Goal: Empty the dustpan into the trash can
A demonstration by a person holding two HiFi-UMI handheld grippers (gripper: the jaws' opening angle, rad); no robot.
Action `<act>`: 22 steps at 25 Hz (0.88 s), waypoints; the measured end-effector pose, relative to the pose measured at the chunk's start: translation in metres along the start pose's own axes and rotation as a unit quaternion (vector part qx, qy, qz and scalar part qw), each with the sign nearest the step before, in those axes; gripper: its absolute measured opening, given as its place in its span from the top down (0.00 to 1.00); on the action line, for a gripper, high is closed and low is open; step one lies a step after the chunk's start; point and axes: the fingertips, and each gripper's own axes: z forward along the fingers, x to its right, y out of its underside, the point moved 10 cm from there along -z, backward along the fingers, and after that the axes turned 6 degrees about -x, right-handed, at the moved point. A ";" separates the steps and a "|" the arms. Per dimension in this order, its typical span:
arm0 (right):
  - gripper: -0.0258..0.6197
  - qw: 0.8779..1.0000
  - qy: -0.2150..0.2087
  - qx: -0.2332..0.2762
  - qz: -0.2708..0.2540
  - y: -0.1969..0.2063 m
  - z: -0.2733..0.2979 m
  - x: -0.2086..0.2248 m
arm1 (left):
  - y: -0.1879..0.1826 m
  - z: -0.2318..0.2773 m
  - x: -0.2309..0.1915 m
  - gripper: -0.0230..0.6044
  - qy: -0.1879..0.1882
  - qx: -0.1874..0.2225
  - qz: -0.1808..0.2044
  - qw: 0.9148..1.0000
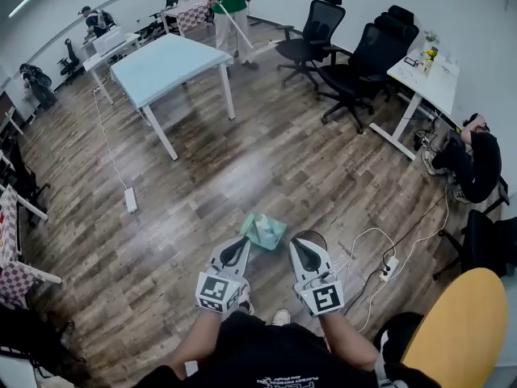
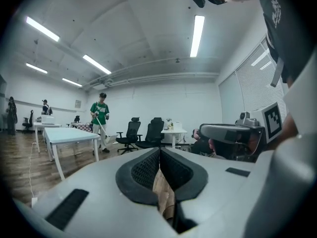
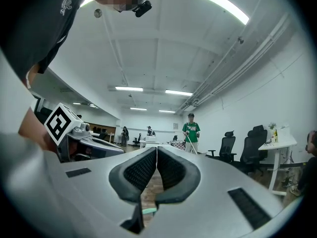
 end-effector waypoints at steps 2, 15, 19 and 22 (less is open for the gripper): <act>0.92 1.000 0.004 -0.005 0.000 0.004 0.009 0.002 | 0.001 0.008 -0.009 0.93 0.006 -0.001 -0.002 1.000; 0.92 0.999 0.024 -0.019 -0.015 0.017 0.115 0.020 | -0.008 0.074 -0.099 0.93 0.049 -0.013 0.014 0.999; 0.92 0.998 0.037 -0.039 -0.027 0.020 0.142 0.027 | -0.012 0.091 -0.126 0.93 0.065 -0.014 0.020 0.998; 0.92 0.998 0.050 -0.036 -0.030 0.021 0.161 0.029 | -0.012 0.104 -0.146 0.93 0.074 -0.022 0.027 0.997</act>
